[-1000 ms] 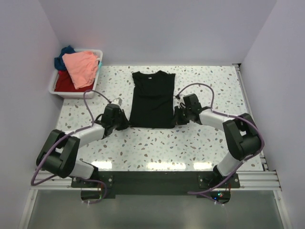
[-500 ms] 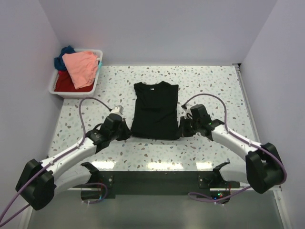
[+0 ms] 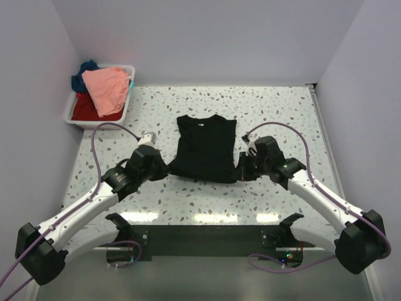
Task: Fold and stack the t-shirts
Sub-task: Fold the tshirt
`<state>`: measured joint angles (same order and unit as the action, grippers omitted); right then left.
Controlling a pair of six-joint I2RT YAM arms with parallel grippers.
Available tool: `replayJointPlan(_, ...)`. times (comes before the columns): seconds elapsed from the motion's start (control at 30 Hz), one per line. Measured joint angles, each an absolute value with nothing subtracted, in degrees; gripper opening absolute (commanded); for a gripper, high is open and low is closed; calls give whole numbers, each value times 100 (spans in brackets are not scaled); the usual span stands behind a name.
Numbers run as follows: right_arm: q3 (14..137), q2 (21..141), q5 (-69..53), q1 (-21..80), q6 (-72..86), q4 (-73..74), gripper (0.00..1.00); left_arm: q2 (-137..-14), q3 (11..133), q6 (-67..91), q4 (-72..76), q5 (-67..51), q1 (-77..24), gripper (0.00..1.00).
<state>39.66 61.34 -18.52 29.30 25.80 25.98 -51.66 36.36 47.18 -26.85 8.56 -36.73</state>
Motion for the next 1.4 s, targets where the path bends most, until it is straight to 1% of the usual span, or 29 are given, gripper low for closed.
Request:
replayJointPlan(0.33,4858,6368,-1302,2930,2556,2786,0,-6047,4759,4270,-2617,1638,-3677,0)
replayJointPlan(0.77,6018,7889,-49,2884,2475,2482,0,-7953,6276,3782,-2314,2744,-3557,0)
replayJointPlan(1.13,7185,9196,272,2499,2318,2132,0,-9432,7546,3245,-1822,2709,-2958,0)
replayJointPlan(1.4,8023,10374,397,2241,2287,1984,0,-11004,8761,2847,-1540,2185,-2532,0)
